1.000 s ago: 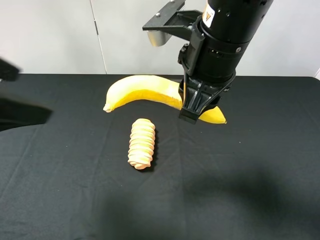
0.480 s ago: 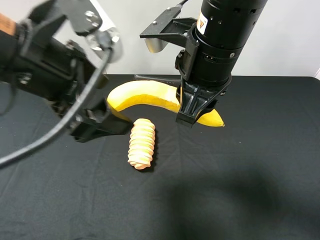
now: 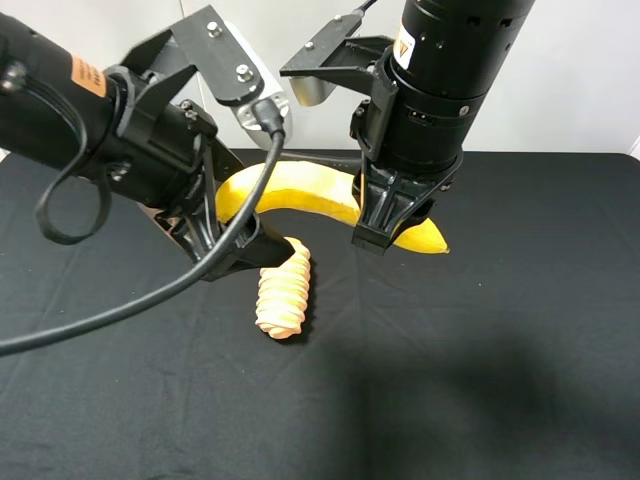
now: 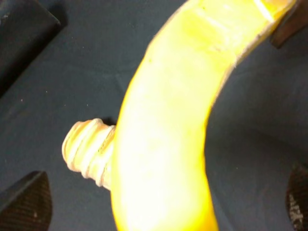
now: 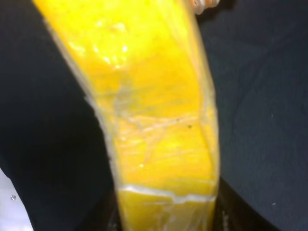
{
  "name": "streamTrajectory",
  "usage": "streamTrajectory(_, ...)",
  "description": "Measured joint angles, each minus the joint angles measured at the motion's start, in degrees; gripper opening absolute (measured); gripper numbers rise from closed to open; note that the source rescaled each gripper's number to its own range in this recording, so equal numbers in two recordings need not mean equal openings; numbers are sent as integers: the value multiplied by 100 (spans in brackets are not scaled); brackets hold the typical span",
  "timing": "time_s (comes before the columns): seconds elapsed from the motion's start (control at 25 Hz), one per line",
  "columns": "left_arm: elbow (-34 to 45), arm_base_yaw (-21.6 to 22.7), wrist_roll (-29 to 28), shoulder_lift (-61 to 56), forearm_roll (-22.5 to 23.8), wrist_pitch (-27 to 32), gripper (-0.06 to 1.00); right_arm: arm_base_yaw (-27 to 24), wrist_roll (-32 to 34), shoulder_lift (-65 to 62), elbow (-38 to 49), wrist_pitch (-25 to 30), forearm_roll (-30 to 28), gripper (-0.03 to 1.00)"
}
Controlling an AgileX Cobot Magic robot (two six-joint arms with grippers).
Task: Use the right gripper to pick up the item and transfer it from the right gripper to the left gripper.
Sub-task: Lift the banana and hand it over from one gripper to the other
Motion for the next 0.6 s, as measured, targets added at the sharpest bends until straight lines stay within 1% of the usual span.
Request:
streamTrajectory(0.16,0,0,6,0,0,-161,75,0,0,0,0,0,0,0)
streamTrajectory(0.28,0,0,6,0,0,-237,61,0,0,0,0,0,0,0)
streamTrajectory(0.36,0,0,6,0,0,-278,45,0,0,0,0,0,0,0)
streamTrajectory(0.44,0,0,6,0,0,-296,22,0,0,0,0,0,0,0)
streamTrajectory(0.48,0,0,6,0,-17,-296,7,0,6,0,0,-15,7,0)
streamTrajectory(0.52,0,0,1,0,-20,-315,0,0,15,0,0,-27,15,0)
streamTrajectory(0.6,0,0,1,0,-32,-321,0,0,20,0,-6,-32,15,0)
